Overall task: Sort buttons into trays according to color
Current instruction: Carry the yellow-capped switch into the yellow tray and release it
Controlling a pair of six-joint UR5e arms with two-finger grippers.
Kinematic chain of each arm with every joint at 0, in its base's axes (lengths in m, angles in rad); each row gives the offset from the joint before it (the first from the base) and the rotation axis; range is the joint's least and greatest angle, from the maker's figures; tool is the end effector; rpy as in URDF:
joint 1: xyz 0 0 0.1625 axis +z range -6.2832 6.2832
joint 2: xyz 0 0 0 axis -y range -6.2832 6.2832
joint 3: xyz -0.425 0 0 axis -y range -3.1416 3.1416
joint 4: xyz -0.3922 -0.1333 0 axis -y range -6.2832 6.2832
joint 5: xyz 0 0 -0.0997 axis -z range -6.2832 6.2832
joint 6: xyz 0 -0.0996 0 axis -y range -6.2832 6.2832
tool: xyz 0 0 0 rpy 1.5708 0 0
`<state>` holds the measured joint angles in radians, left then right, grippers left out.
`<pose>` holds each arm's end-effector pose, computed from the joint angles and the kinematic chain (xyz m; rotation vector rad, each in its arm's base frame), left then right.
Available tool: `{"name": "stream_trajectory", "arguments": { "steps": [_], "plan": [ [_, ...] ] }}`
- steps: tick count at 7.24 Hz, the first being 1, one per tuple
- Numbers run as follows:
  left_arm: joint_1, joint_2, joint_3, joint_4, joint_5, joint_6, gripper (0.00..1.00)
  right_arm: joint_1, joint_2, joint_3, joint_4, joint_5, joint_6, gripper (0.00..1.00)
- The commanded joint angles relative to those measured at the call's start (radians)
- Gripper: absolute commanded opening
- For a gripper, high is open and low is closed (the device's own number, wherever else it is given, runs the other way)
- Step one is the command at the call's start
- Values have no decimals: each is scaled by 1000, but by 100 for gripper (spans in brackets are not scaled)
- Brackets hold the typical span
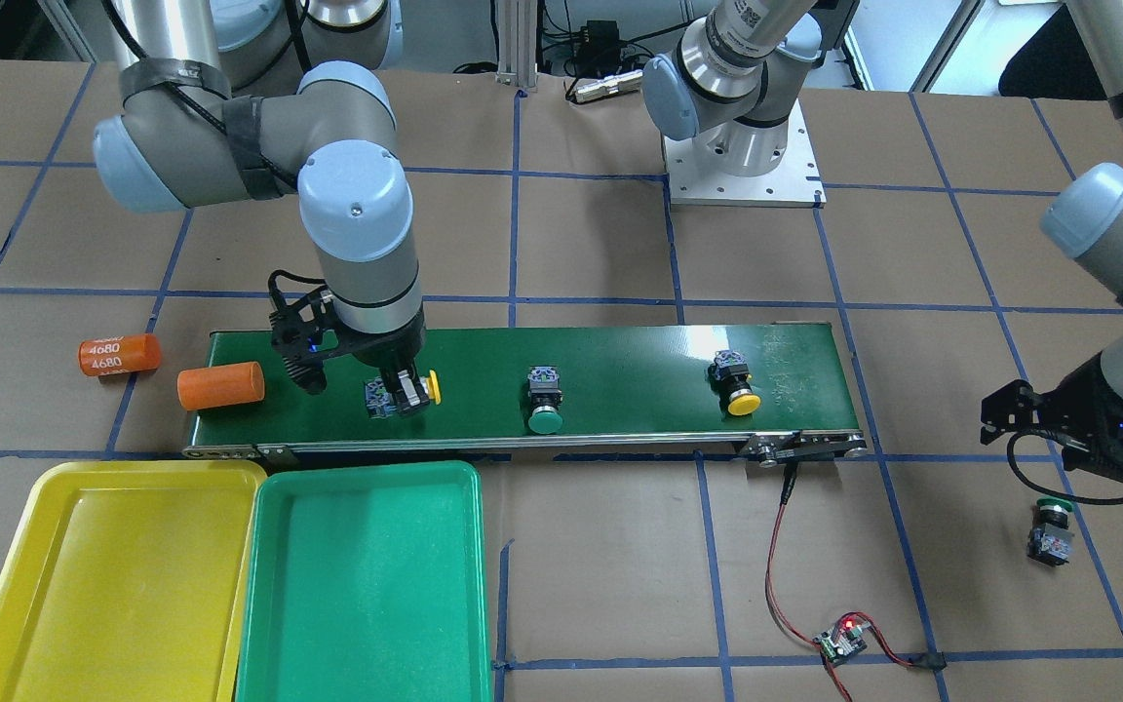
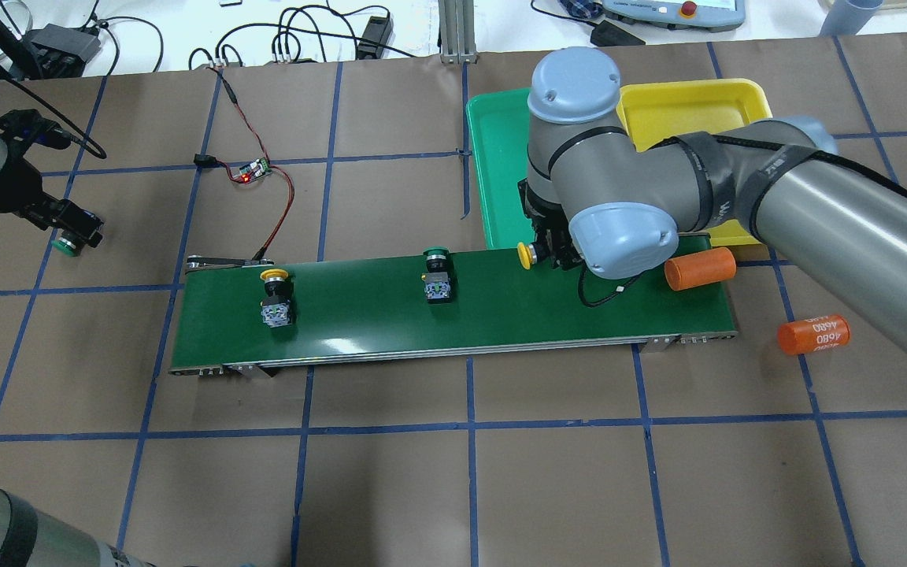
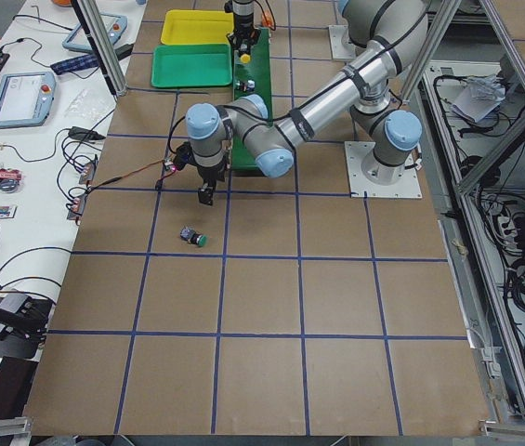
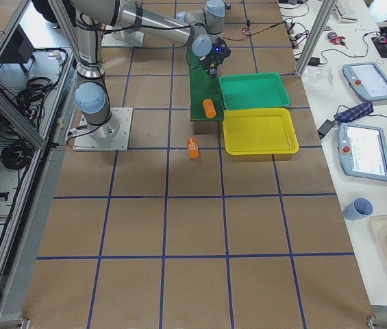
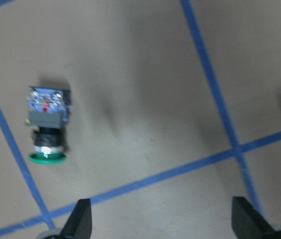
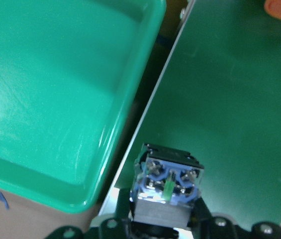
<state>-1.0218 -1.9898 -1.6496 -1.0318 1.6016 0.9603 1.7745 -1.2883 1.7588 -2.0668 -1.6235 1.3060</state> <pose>0.2131 -0.5979 0.2681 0.6302 3.0260 -0.0138 0.2408 -0.5326 0.2960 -1.6345 -2.6570 0.0853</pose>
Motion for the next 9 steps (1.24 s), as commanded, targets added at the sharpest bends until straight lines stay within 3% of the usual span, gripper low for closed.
{"name": "stream_trajectory", "arguments": {
  "steps": [1, 3, 6, 7, 8, 9],
  "plan": [
    [19, -122, 86, 65, 20, 132, 100, -183, -3, -42, 10, -16, -149, 0],
    [19, -211, 149, 68, 20, 173, 100, -283, 21, -96, -1, -12, -313, 0],
    [32, -286, 197, 70, 11, 176, 100, -349, 139, -144, -90, -7, -451, 0],
    [32, -291, 206, 70, 21, 172, 66, -380, 156, -142, -120, -16, -512, 16],
    [31, -288, 208, 50, 20, 172, 37, -382, 176, -141, -151, -21, -568, 58],
    [31, -287, 197, 38, 17, 158, 15, -382, 178, -130, -145, -15, -579, 100]
  ]
}}
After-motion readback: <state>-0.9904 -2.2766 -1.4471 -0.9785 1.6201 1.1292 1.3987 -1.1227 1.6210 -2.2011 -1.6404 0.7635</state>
